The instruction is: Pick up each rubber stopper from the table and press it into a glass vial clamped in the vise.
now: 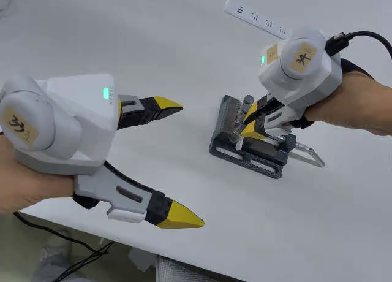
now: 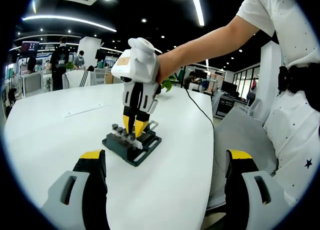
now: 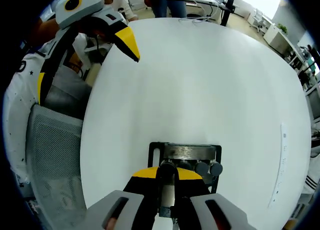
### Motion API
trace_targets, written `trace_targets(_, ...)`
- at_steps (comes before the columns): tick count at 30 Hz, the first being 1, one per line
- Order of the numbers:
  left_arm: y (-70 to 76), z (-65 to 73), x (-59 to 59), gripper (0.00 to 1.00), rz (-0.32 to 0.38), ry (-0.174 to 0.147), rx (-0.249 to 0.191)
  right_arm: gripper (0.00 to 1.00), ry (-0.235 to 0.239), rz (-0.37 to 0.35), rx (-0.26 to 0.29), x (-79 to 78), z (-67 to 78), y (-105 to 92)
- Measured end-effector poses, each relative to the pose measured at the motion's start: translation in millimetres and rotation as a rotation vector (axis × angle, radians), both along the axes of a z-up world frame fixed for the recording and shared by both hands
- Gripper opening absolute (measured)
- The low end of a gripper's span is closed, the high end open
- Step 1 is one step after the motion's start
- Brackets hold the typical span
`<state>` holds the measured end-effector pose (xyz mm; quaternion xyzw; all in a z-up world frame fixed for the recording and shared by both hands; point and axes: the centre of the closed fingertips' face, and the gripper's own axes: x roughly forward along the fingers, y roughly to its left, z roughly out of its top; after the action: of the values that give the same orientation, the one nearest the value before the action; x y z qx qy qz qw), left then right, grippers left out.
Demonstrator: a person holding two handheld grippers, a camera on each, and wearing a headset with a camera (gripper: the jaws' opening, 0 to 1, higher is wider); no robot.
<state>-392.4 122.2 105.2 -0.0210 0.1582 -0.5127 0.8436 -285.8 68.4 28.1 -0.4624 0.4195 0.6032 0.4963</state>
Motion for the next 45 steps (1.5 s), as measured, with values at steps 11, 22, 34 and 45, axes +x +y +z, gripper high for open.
trace_targets(11, 0.4, 0.5, 1.1, 0.99, 0.003, 0.002, -0.007, 0.09, -0.005, 0.0, 0.016, -1.7, 0.6, 0.4)
trace_targets(22, -0.7, 0.5, 0.1, 0.98, 0.002, 0.004, -0.009, 0.06, -0.014, -0.015, 0.04, -2.3, 12.1, 1.3)
trace_targets(34, -1.1, 1.6, 0.1, 0.98, 0.004, 0.008, -0.019, 0.02, -0.013, -0.008, 0.033, 1.3, 3.8, -2.1)
trace_targets(45, 0.2, 2.5, 1.6, 0.97, 0.008, 0.01, -0.024, 0.03, -0.005, -0.012, 0.032, 0.4, 3.0, -2.3)
